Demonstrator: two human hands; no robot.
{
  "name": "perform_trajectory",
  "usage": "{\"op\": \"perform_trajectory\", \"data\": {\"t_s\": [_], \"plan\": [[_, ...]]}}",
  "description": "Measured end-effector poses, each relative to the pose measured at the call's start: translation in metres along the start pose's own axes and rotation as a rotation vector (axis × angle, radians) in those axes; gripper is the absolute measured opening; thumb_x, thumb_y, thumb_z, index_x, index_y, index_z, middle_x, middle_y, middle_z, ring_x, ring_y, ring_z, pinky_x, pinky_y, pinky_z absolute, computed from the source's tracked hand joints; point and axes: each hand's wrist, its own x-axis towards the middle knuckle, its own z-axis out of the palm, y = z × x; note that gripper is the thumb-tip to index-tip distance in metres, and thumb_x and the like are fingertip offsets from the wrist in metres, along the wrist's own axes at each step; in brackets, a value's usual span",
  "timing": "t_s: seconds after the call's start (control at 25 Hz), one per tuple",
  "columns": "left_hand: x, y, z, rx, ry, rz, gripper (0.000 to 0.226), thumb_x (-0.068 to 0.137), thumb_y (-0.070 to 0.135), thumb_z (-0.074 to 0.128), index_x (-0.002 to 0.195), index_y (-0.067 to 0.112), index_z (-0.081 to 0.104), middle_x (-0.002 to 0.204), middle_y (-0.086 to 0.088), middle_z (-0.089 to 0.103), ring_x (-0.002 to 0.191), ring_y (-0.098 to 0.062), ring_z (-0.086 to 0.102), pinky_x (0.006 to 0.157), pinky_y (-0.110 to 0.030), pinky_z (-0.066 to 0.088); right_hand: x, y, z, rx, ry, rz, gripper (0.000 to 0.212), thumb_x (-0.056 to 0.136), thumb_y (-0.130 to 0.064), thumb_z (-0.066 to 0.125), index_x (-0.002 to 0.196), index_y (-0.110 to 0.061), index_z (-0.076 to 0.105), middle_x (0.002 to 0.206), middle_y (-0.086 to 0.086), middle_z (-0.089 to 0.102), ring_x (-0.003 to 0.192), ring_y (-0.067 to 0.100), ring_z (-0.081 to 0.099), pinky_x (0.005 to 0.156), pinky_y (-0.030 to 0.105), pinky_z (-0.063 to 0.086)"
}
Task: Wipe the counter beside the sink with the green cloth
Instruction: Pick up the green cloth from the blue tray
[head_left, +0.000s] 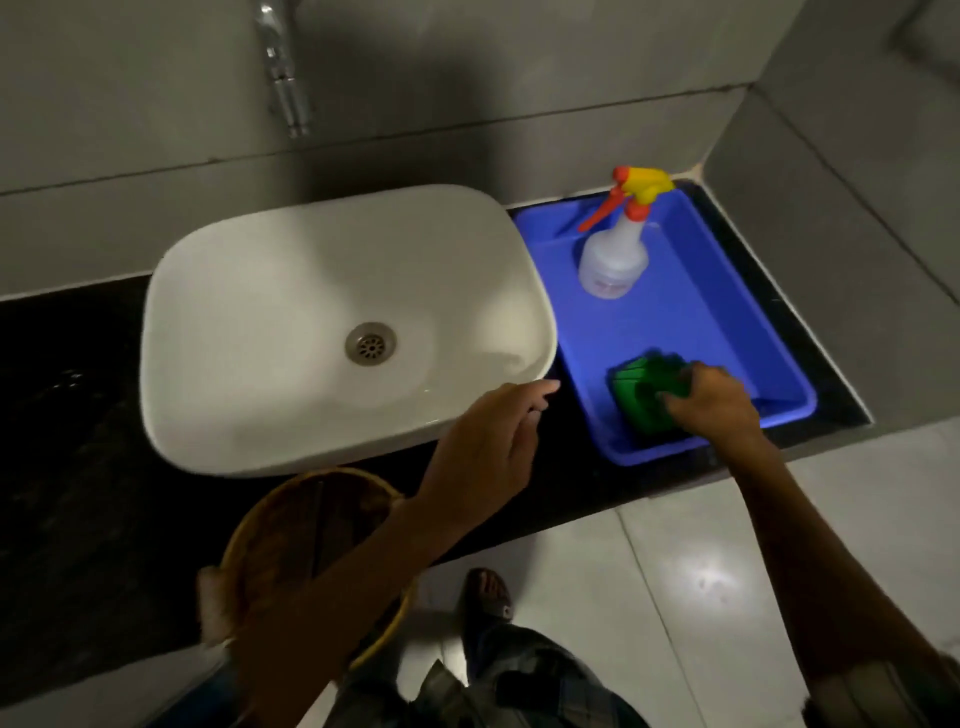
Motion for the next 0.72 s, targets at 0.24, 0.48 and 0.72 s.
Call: {"op": "perform_trajectory", "data": {"t_s": [0.24,0.48,0.72], "plan": [[0.069,0.006,0.108,0.217,-0.332,0.157,0.044,0.085,-0.003,0.049,0.128,0.002,0.055,0.126,-0.021,0.062,0.117,-0.034,0.057,0.102,-0.039,0.044,0.050,0.039,-0.001,0.082,-0.235,0.198,0.082,0.078,-0.035,0.077,0.140,0.003,0.038,0.146,0.023,0.047,0.132,0.036,0.047,0.102,0.036,0.041],[0.085,-0.002,0.138,0.353,-0.705,-0.002,0.065,0.082,0.001,0.051,0.144,0.008,0.033,0.141,-0.023,0.046,0.127,-0.038,0.046,0.105,-0.046,0.040,0.042,0.019,-0.004,0.471,-0.221,0.284,0.055,0.065,-0.023,0.076,0.115,-0.002,0.064,0.119,0.019,0.066,0.107,0.033,0.063,0.084,0.037,0.054],[0.049,0.006,0.042,-0.158,0.023,-0.054,0.046,0.086,0.013,0.064,0.130,0.006,0.053,0.131,-0.018,0.058,0.122,-0.031,0.054,0.106,-0.034,0.038,-0.040,-0.068,-0.041,1.117,-0.014,0.125,0.038,0.056,-0.011,0.054,0.092,-0.006,0.065,0.092,0.015,0.069,0.085,0.030,0.064,0.070,0.036,0.052]]}}
